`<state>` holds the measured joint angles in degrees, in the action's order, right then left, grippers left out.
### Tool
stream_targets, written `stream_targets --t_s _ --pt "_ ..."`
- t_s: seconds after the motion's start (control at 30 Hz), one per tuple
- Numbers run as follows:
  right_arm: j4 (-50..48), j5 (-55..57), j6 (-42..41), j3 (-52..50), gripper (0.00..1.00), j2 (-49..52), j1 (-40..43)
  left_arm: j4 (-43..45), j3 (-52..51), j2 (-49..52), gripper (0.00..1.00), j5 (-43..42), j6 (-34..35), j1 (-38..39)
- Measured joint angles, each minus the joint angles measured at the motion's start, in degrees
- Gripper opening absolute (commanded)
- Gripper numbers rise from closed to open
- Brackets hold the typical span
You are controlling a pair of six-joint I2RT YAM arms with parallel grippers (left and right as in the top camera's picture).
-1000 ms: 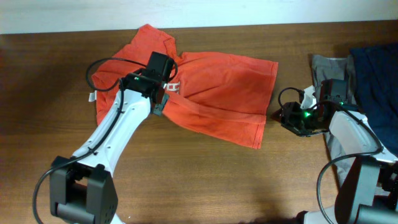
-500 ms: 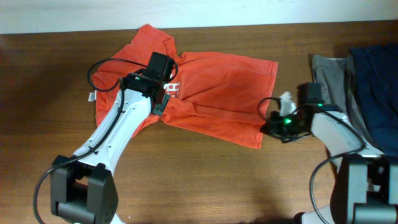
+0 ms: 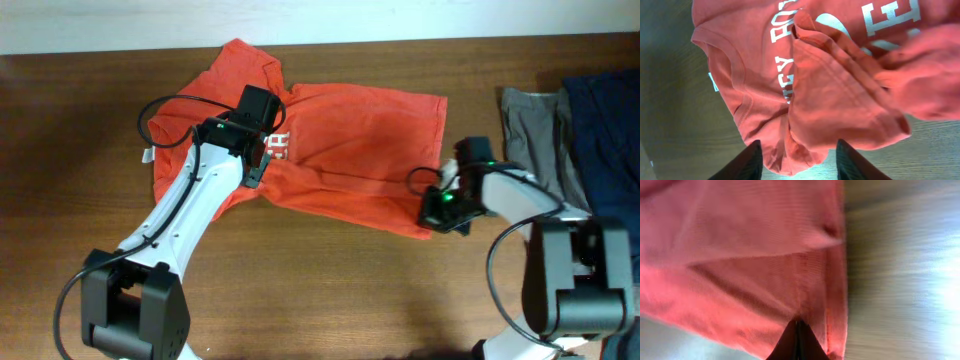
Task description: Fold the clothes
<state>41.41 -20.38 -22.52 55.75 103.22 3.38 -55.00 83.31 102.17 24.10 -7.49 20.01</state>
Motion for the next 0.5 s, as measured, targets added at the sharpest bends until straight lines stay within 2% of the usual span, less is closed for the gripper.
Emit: stream_targets --t_s 0.13,0.3,0.5 --pt "1.9 3.65 -1.55 0.63 0.04 -0.37 7.17 0.04 0.0 0.0 0.54 0.0 0.02 0.0" --pt "3.06 8.68 -1.25 1.4 0.04 -0.68 10.05 0.04 0.0 0.0 0.56 -0.52 0.85 0.0" --pt "5.53 15.28 -1.01 2.8 0.04 -0.26 10.05 0.07 0.0 0.17 0.56 -10.32 1.03 -0.15"
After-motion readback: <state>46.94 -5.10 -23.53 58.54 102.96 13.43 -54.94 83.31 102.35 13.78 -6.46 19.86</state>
